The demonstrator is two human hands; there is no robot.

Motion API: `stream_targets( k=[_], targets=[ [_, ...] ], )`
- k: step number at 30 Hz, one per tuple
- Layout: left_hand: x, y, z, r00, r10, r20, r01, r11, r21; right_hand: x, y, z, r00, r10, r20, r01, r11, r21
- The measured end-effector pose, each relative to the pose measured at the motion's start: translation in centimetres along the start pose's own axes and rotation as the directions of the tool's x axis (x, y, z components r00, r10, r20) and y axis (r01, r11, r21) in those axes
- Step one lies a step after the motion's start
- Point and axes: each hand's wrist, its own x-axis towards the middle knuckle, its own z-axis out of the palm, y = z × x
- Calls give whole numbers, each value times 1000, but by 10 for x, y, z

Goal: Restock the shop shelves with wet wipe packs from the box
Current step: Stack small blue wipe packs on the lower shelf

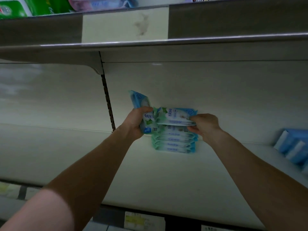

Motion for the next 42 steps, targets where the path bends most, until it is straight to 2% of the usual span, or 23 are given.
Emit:
stream_targets(
  k=[3, 5, 15, 20, 23, 25, 26, 27, 29, 31, 32, 34, 36, 42],
  targets=[
    [7, -1, 1, 999, 17, -50, -14, 998, 62, 8, 5, 0, 988, -155, -16, 140, 932, -333],
    [10, -4, 2, 998, 11, -57, -6, 996, 87, 10, 6, -1, 974, -228, -18, 194, 866, -462],
    [16, -10, 1, 997, -35, -64, 46, 982, 184, 14, 20, -4, 956, -289, 61, 245, 664, -707],
    [17, -5, -3, 995, 9, -97, 18, 962, 272, 17, 27, -4, 911, -390, 131, 309, 437, -845],
    [12, 2, -7, 993, 28, -110, 1, 967, 255, 18, 25, -6, 908, -384, 166, 303, 330, -894],
    [6, 11, -8, 999, -22, -47, 31, 979, 200, 16, 18, -6, 892, -408, 194, 307, 234, -922],
    [3, 15, -9, 998, -58, 0, 57, 979, 195, 13, 12, -5, 869, -449, 207, 338, 233, -912],
    [1, 18, -10, 994, -96, 50, 83, 974, 211, 11, 4, -2, 847, -485, 217, 387, 284, -877],
    [-2, 21, -10, 972, -176, 159, 126, 951, 283, 2, -11, 7, 852, -467, 236, 485, 538, -689],
    [-4, 19, -5, 935, -260, 242, 166, 923, 347, -12, -26, 18, 898, -313, 309, 418, 827, -375],
    [-6, 18, 0, 916, -290, 277, 175, 911, 375, -17, -30, 21, 906, -227, 358, 330, 908, -257],
    [-9, 16, 8, 887, -329, 324, 178, 891, 417, -24, -33, 22, 888, -167, 428, 263, 949, -174],
    [-7, 15, 11, 878, -349, 327, 184, 877, 444, -26, -33, 20, 897, -162, 411, 252, 952, -175],
    [-8, 14, -1, 870, -402, 286, 206, 823, 530, -19, -32, 2, 972, -155, 179, 165, 985, -42]
  ],
)
